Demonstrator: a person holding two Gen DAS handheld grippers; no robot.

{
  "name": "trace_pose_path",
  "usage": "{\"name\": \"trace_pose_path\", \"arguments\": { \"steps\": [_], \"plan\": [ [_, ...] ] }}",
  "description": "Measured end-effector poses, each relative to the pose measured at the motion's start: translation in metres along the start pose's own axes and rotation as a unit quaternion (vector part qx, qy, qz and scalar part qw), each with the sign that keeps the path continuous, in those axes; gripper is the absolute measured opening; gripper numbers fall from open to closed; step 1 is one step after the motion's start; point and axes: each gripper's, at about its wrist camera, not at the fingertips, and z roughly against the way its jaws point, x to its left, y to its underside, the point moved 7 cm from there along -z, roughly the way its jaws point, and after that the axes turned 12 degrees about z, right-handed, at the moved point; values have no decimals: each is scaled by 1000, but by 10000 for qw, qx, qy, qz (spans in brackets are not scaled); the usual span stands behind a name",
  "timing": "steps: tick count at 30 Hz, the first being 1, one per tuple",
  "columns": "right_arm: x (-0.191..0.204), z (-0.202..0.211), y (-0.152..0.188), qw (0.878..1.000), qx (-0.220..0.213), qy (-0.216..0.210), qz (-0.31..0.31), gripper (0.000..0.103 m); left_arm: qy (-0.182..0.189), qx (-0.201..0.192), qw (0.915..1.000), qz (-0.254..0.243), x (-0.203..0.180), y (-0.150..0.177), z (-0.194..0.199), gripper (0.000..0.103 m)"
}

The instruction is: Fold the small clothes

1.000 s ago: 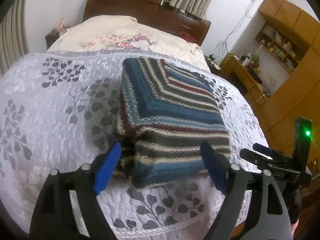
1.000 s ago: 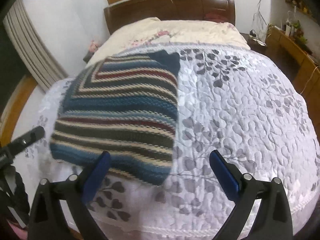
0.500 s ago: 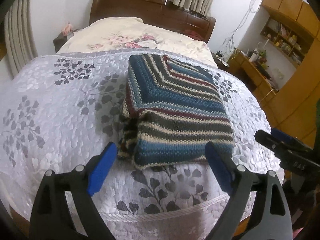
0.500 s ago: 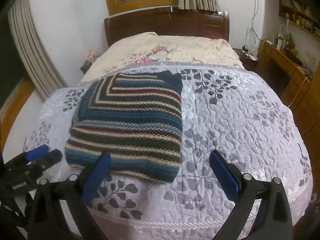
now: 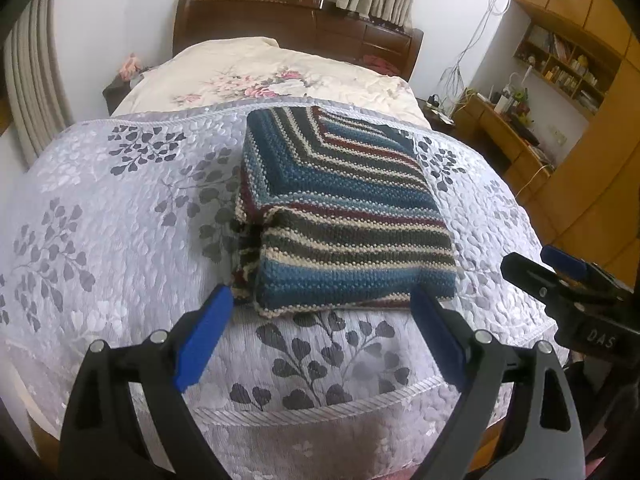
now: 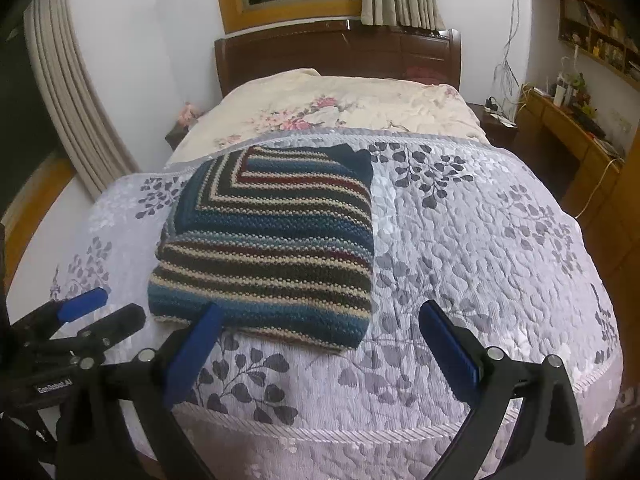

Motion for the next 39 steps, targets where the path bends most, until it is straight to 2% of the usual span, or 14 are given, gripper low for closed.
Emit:
{"name": "trace_pose_path", "arguments": {
  "steps": [8,23,39],
  "plan": [
    [5,-3,13,9997,210,81,37,99,-24,78,10000,-9,-2,9,2,90],
    [6,0,18,9996,255,150,7,99,-53,159,9999,36,0,15,2,90],
    [-9,-9,22,9989,374,168,-210,99,-94,140,9999,-24,3,13,1,90]
  ]
}}
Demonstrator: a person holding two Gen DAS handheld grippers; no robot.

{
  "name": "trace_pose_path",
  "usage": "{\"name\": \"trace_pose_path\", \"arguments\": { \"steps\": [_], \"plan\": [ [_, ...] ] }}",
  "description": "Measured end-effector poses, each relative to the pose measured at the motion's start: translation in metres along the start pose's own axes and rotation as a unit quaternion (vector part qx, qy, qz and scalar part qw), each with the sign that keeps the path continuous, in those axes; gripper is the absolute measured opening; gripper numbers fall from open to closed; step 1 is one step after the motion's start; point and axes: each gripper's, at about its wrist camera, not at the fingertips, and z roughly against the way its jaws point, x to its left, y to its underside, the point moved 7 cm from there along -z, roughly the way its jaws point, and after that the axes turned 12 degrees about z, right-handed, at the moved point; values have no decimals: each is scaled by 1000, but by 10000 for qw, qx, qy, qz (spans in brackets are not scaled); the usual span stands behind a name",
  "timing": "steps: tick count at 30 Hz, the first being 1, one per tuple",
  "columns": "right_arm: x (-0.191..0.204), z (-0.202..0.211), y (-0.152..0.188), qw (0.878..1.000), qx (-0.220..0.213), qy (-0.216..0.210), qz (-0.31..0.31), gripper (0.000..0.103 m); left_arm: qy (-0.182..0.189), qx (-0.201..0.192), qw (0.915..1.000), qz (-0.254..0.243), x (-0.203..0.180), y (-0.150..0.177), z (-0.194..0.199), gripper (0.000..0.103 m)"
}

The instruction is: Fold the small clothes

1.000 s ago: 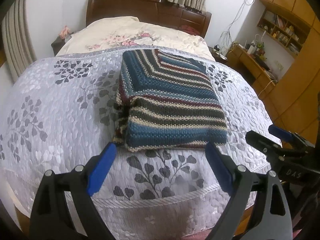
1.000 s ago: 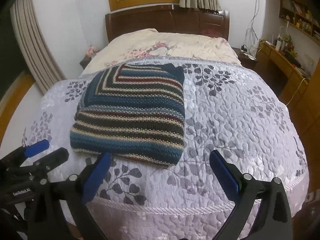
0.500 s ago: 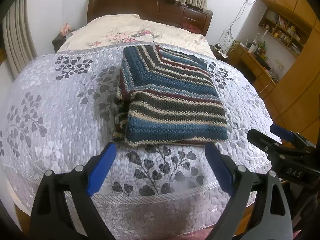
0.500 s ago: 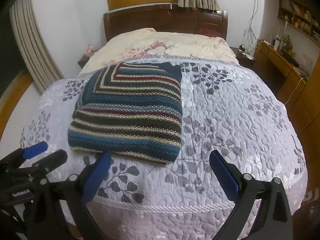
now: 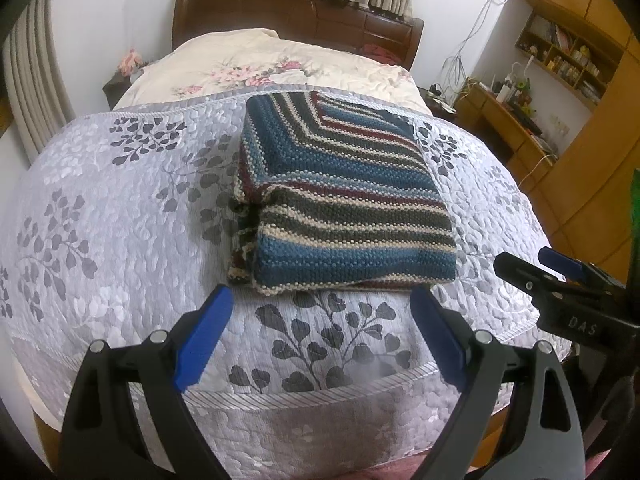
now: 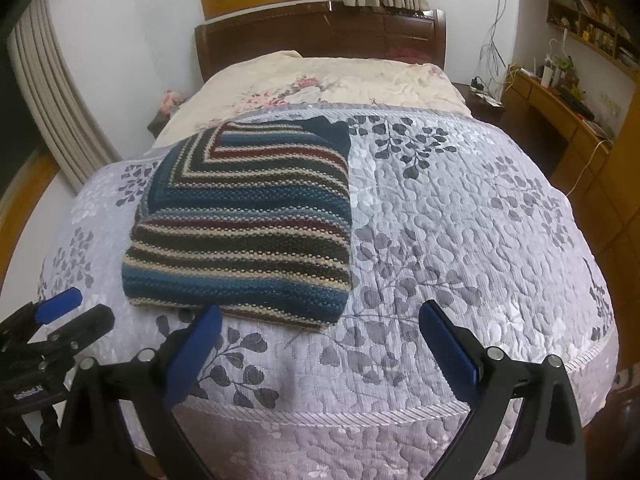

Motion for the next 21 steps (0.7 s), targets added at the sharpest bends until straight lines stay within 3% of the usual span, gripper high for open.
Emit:
{"name": "trace_pose_path", "arguments": {
  "steps": [9,21],
  "plan": [
    [-3,2,-1,9996,-138,238,76,99,-19,26,10000,27,4,-3,0,90],
    [-6,0,5,9997,37,237,-37,99,-21,10,10000,56,6,-3,4,90]
  ]
}}
